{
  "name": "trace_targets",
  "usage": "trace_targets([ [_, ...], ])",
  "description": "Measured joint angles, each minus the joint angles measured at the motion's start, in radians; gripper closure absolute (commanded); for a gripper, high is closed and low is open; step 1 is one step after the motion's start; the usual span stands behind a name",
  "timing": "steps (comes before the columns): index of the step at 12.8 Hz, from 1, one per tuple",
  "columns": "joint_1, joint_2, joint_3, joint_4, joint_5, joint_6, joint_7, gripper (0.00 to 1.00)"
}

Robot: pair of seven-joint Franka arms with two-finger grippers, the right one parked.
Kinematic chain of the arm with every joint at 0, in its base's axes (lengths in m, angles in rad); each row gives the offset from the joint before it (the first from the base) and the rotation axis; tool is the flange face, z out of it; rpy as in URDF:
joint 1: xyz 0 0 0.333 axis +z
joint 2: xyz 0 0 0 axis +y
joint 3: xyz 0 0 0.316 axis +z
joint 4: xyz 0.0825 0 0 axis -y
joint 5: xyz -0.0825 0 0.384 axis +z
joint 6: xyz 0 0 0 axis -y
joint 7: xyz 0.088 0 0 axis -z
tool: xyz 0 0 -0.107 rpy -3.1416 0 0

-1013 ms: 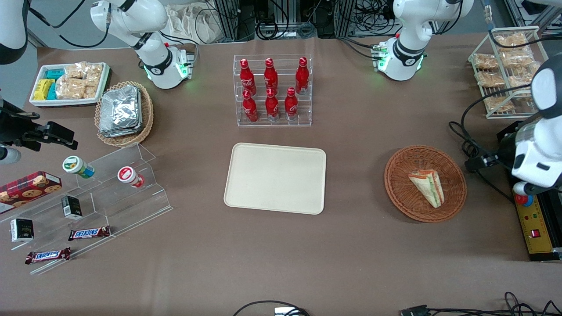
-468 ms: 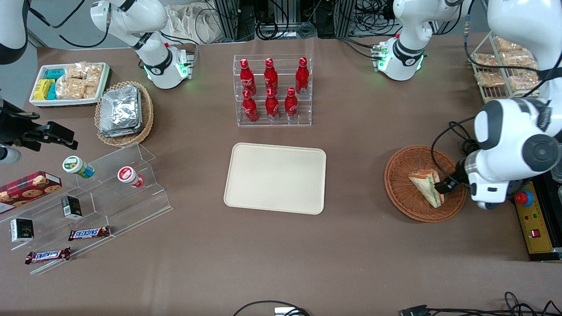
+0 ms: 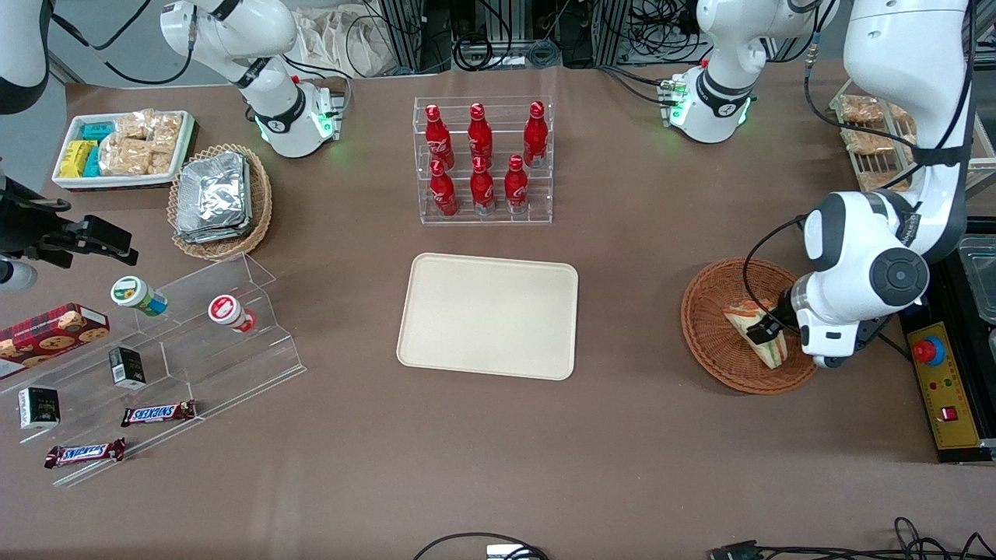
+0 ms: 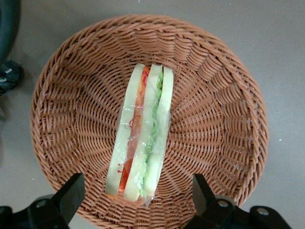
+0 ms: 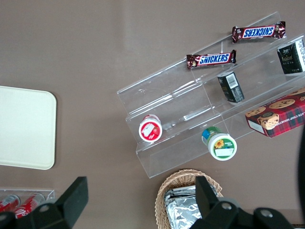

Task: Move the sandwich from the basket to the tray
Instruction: 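Close the left gripper on the wrapped sandwich and lift it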

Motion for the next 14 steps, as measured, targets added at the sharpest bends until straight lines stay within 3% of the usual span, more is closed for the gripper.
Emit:
trace_targets([
  [3, 0.003, 0.002, 0.000, -0.040, 0.000, 0.047, 0.000, 0.00],
  [4, 0.004, 0.006, 0.000, -0.049, 0.000, 0.057, 0.000, 0.15],
  [5, 0.004, 0.013, 0.000, -0.054, 0.000, 0.062, 0.000, 0.44],
  [6, 0.004, 0.022, 0.000, -0.054, 0.000, 0.067, 0.000, 0.61],
  [7, 0.004, 0.032, 0.000, -0.054, 0.000, 0.081, 0.000, 0.86],
  [8, 0.004, 0.038, 0.000, -0.054, 0.000, 0.094, 0.000, 1.00],
  [14, 0.002, 0.039, -0.006, 0.007, 0.001, 0.063, 0.003, 1.00],
])
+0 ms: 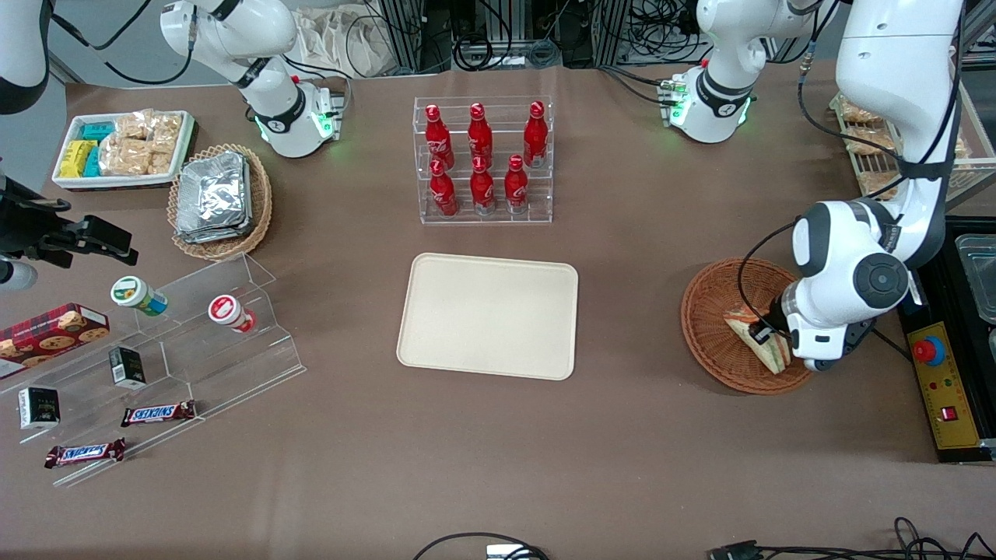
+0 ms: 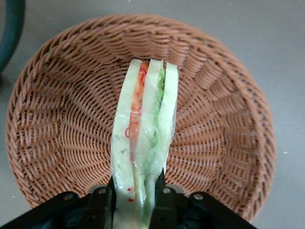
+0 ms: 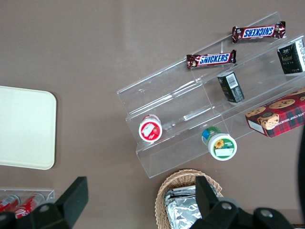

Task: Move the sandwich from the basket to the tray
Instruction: 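Close the left gripper on the wrapped sandwich and lift it, then carry the sandwich with the left gripper over the cream tray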

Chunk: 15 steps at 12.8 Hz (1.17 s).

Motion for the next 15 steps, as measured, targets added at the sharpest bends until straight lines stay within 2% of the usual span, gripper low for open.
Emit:
trace_targets([
  [2, 0.000, -0.001, -0.044, 0.112, 0.000, -0.133, 0.004, 1.00],
  [4, -0.002, 0.005, -0.125, 0.265, 0.000, -0.279, 0.002, 1.00],
  [6, -0.007, 0.040, -0.220, 0.386, 0.000, -0.350, 0.001, 1.00],
  [11, -0.024, 0.207, -0.456, 0.483, 0.003, -0.310, -0.003, 1.00],
  [15, -0.177, 0.332, -0.479, 0.516, 0.083, -0.226, -0.024, 1.00],
])
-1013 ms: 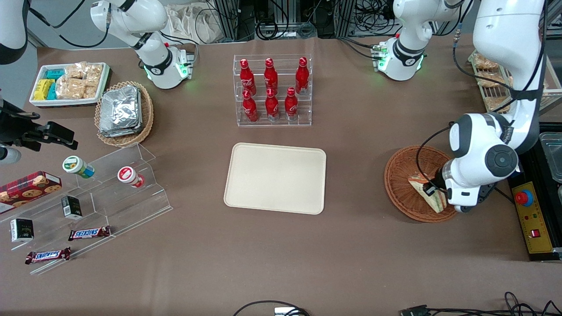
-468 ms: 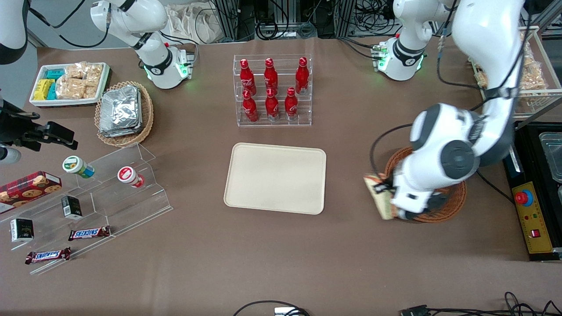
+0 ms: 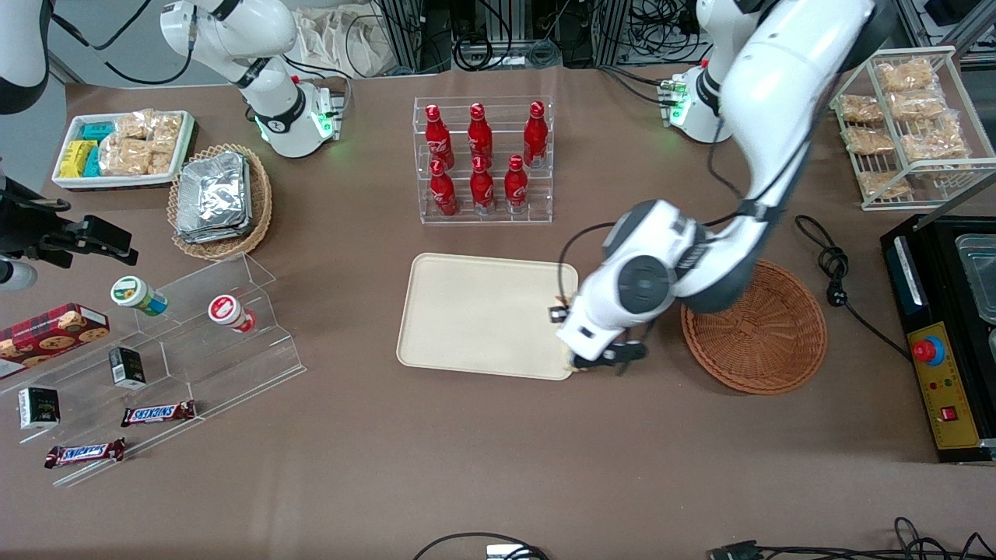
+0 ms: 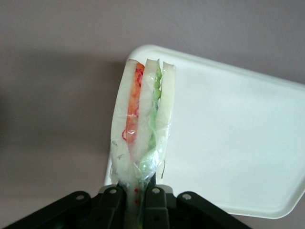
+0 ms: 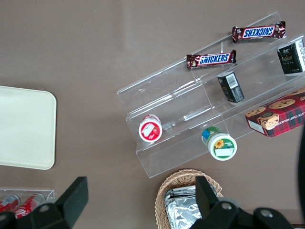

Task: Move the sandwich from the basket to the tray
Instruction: 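Carry the sandwich with the left gripper over the cream tray, then lower the sandwich onto the tray and open the left gripper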

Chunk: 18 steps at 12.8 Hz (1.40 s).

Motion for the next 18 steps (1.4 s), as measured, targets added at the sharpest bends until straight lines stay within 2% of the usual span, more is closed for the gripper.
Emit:
trace_targets([
  [3, -0.086, 0.079, 0.003, 0.002, 0.081, 0.078, -0.028, 1.00],
  [5, -0.086, 0.097, 0.007, 0.005, 0.118, 0.081, -0.027, 1.00],
  [9, -0.082, 0.097, 0.012, 0.006, 0.148, 0.081, -0.021, 0.98],
  [11, -0.082, 0.097, 0.013, 0.006, 0.148, 0.081, -0.022, 0.01],
  [18, -0.062, 0.072, 0.014, 0.027, 0.152, 0.044, -0.022, 0.00],
])
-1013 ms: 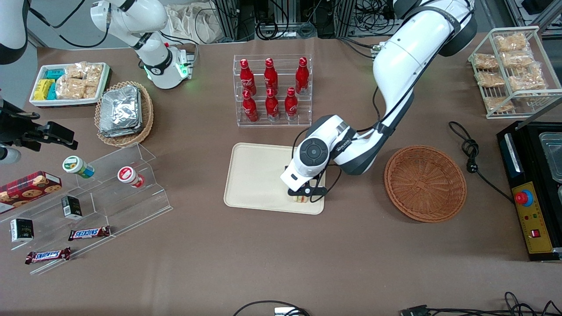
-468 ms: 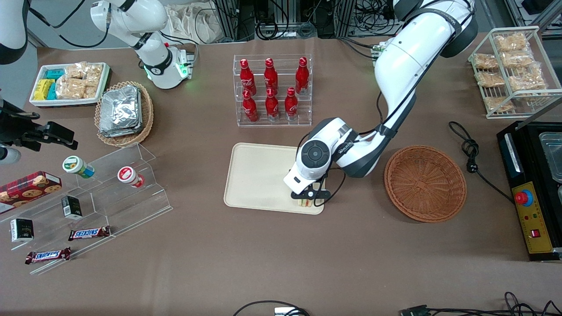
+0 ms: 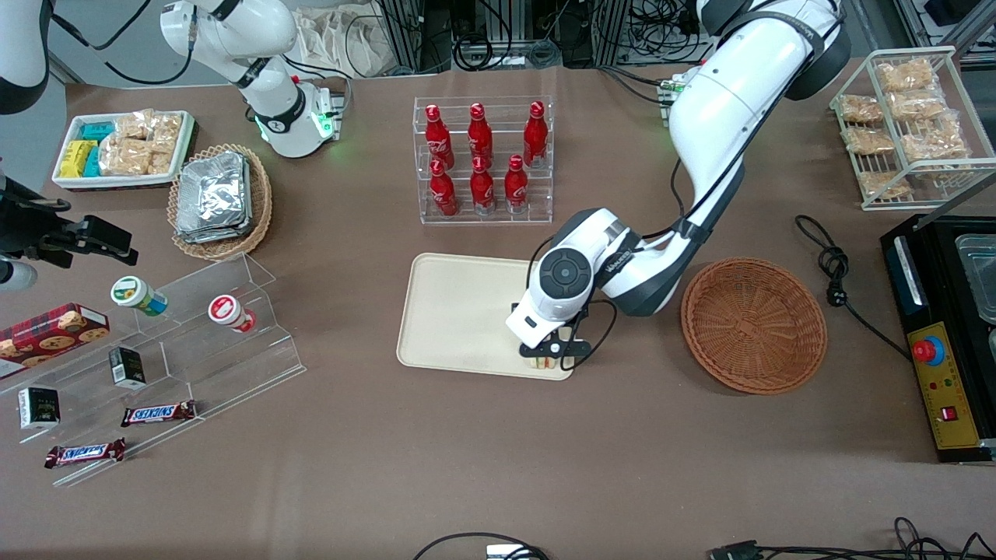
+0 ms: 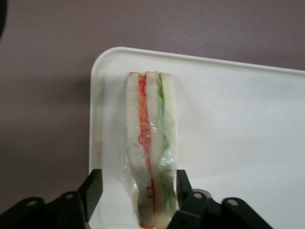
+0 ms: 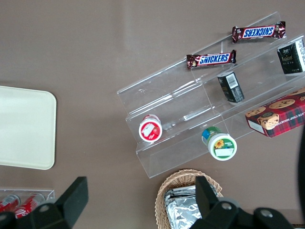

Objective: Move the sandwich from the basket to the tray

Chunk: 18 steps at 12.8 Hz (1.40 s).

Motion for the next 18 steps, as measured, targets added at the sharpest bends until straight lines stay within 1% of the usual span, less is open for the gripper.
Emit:
trace_targets([
  [3, 0.040, -0.071, -0.001, -0.009, 0.003, -0.121, 0.008, 0.00],
  [4, 0.054, -0.118, -0.001, -0.045, 0.005, -0.138, 0.017, 0.00],
  [6, 0.123, -0.252, -0.004, -0.188, 0.008, -0.140, 0.112, 0.00],
  [8, 0.220, -0.386, -0.003, -0.330, 0.008, -0.140, 0.230, 0.00],
  [10, 0.324, -0.491, -0.001, -0.404, 0.007, -0.145, 0.349, 0.00],
  [12, 0.411, -0.554, 0.003, -0.385, 0.007, -0.192, 0.394, 0.00],
  [15, 0.535, -0.566, 0.005, -0.238, -0.001, -0.371, 0.488, 0.00],
  [16, 0.564, -0.566, 0.005, -0.202, -0.023, -0.411, 0.518, 0.00],
  [18, 0.621, -0.567, 0.005, -0.177, -0.128, -0.424, 0.531, 0.00],
])
